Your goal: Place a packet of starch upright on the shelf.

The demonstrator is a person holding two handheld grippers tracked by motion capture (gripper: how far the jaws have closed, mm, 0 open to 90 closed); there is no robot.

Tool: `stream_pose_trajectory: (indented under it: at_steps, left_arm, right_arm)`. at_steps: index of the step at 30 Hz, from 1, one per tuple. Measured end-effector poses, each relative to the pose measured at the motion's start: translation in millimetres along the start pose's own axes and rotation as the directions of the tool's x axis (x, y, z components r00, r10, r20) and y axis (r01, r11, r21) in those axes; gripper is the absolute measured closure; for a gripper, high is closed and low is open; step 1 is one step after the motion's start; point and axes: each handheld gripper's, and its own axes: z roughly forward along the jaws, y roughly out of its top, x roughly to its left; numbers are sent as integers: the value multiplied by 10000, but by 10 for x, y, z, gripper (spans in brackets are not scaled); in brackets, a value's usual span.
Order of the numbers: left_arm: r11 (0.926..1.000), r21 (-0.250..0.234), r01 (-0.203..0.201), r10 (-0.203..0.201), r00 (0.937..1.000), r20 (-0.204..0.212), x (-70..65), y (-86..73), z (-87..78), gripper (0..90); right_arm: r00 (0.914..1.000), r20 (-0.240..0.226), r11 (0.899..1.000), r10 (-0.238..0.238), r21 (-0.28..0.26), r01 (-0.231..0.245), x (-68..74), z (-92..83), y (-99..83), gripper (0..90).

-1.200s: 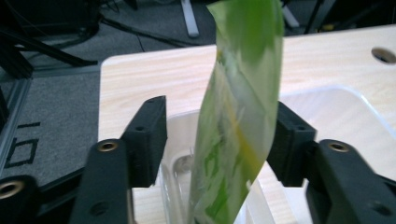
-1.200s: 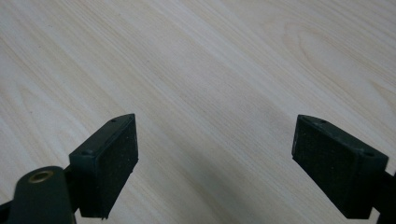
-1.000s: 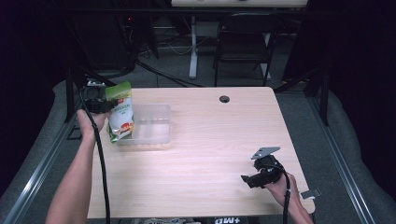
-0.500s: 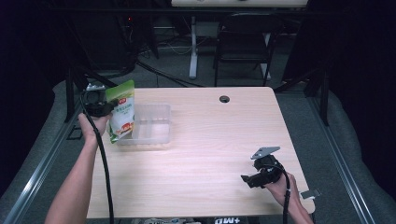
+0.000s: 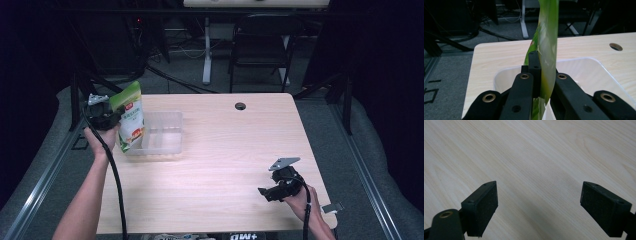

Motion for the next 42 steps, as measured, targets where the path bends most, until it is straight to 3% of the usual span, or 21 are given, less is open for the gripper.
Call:
stream_pose_trajectory:
  at_steps: [8,15,21,24,31,36,42]
  left_arm:
    - [9949,-935,371,-394,9990,-224,-53,-57,-44,899]
    - [9763,-1796,1204,-1289,9910,-362,-49,-169,-9,899]
    - [9708,-1863,1509,-1597,9866,-331,-7,-245,71,899]
    - [9708,-1839,1541,-1627,9861,-323,22,-278,102,899]
    - [9826,-1322,1303,-1352,9904,-289,74,-314,145,898]
    - [9842,-1170,1327,-1371,9901,-305,100,-351,156,897]
    - [9914,-904,948,-982,9946,-337,133,-371,140,895]
  right_arm:
    - [10000,39,10000,37,20,-37,1,-15,-12,139]
    - [10000,43,10000,67,42,-67,11,-5,-9,139]
    - [10000,50,10000,29,77,-30,2,-7,-10,139]
    - [10000,52,10000,33,72,-34,1,-7,-10,139]
    - [9999,67,9999,86,81,-87,4,-7,-12,140]
    - [10000,45,9999,10,114,-10,3,-8,-8,139]
    - [10000,67,10000,15,48,-15,4,-10,-11,139]
